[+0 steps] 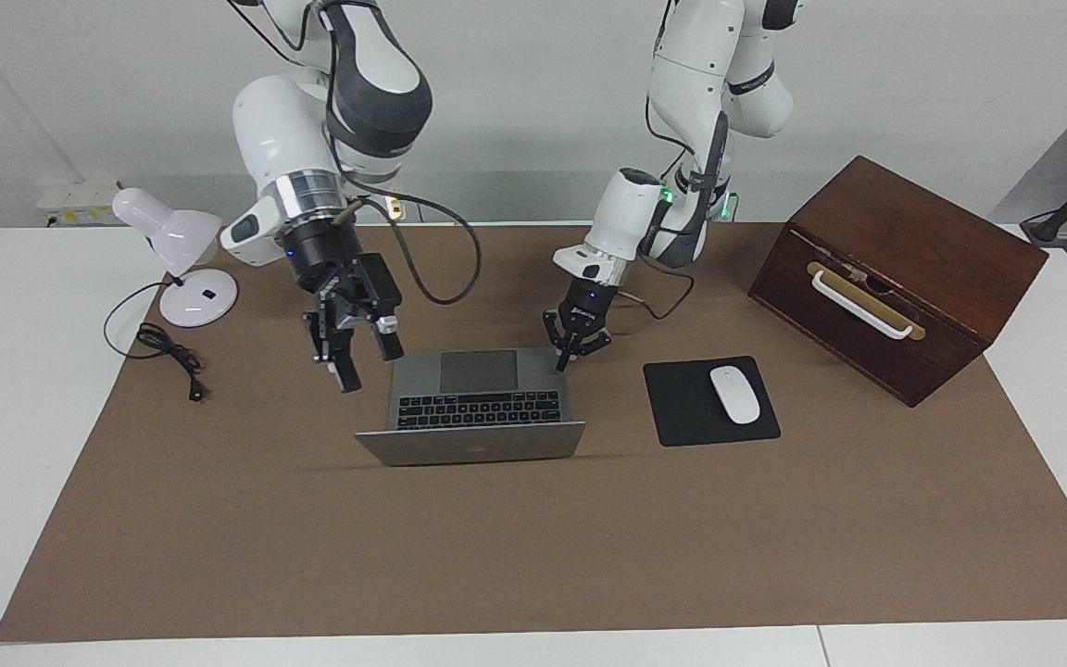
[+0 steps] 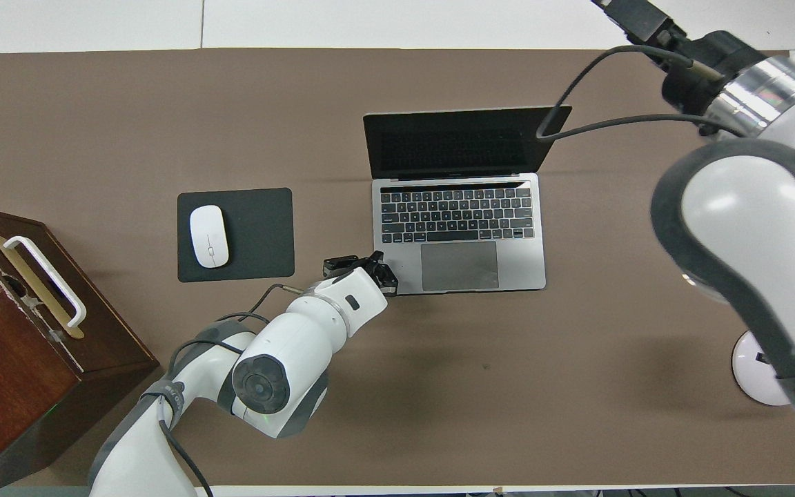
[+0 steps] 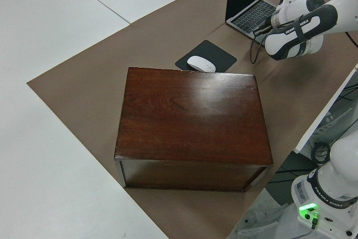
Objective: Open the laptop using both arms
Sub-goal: 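Push the lid fully open with the right gripper, then withdraw it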
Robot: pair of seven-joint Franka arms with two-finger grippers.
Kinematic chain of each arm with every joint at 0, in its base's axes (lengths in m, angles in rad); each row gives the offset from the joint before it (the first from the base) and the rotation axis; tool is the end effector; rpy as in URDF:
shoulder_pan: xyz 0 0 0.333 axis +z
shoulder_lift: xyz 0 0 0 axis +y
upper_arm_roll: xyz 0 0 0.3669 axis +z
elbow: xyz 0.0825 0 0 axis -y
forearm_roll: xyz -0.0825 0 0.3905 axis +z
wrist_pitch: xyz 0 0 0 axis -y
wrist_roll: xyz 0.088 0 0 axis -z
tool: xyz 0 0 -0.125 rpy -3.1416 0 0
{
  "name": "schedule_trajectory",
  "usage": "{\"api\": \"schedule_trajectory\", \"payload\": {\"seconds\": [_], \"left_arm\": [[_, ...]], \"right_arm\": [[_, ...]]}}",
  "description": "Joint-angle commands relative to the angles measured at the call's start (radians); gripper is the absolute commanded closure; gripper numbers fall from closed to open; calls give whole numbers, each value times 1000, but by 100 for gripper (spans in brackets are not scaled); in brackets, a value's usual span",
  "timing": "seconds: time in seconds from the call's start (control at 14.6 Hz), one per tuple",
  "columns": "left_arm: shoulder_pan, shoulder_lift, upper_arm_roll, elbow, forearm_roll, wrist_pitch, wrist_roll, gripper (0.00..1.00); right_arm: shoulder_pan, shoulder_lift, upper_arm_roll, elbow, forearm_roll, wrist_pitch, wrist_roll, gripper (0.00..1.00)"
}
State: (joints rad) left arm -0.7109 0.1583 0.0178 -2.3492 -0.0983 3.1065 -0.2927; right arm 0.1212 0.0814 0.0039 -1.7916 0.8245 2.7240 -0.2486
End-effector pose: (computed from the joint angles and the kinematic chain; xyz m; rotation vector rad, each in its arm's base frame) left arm 0.4512 -0.3644 0.3628 2.7094 -0.4155 0.7248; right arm 0.6562 0.0604 0.6292 -2.3367 0.2873 -1.0640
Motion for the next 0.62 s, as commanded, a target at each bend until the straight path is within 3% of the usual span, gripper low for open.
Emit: {"api": "schedule_trajectory", "payload": {"seconds": [0.0, 0.27, 0.55], "left_arm": [[25, -68, -1, 63, -15, -217, -3, 100], [79, -138, 1, 191, -14, -555, 9, 100], [117, -210, 1, 205, -5, -686, 9, 100]], "right_arm": [[-124, -67, 13, -8, -242, -244, -18, 0], [-233, -147, 13, 35, -491, -600, -11, 0], [-293, -155, 11, 175, -631, -987, -1, 0]]}}
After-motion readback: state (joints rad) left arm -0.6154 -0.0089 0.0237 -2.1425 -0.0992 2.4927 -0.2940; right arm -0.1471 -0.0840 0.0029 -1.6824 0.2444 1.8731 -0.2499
